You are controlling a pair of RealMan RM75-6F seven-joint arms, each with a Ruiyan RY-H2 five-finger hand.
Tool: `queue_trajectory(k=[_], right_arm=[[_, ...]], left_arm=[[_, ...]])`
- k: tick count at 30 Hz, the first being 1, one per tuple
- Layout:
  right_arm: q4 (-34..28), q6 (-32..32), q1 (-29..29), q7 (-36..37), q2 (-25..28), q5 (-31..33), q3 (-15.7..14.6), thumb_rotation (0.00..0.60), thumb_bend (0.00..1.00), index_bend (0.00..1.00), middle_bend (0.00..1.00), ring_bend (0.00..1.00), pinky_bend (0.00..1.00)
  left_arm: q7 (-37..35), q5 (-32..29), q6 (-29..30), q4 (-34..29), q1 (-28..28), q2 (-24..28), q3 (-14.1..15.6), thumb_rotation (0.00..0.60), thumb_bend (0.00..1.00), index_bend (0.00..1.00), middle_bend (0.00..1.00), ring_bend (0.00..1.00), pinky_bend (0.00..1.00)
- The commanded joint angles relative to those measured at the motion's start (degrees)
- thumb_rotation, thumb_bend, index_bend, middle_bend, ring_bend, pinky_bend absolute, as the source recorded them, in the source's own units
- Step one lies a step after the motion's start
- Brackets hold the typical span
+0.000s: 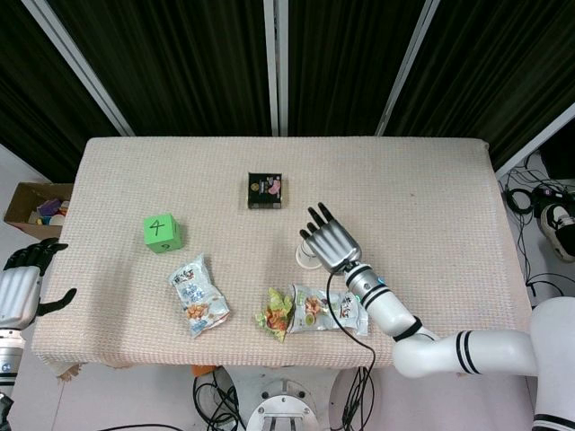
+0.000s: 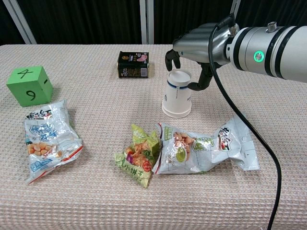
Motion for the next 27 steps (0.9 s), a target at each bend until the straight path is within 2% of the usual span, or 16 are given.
queue_trajectory(k=[1,17,22,27], right_arm=[[0.20,0.07,0.28,0.22,-0.17,0.04,-0.18,0.600,0.34,0.28,0.31,0.00,0.00],[-0.27,2.20,0.35,2.72,0.31,-2.61,-0.83,0.600,0.38,0.36,0.40,0.04,0.01],[-3.91,4.28,-0.51,3.69,2.98,-3.77,-0.43,0.600,0.38,0.36,0.40,0.04,0.01],[-10.12,7.45,-3.01,6.80,8.08,-7.06,0.06,0.600,0.38,0.36,0.40,0.05,0.01]], left_arm=[[-0.07,0.00,0.02,0.02,0.09,-0.01,-0.05,0.600,0.22,0.22,0.13,0.13,0.16],[-0.99,0.18,0.06,0.43,0.71,0.04,-0.32,0.600,0.22,0.22,0.13,0.13,0.16],[-1.00,0.39,0.01,0.23,0.81,0.22,-0.35,0.600,0.22,0.22,0.13,0.13,0.16],[-0.74,0.65,0.16,-0.08,0.90,0.41,-0.40,0.600,0.22,0.22,0.13,0.13,0.16]])
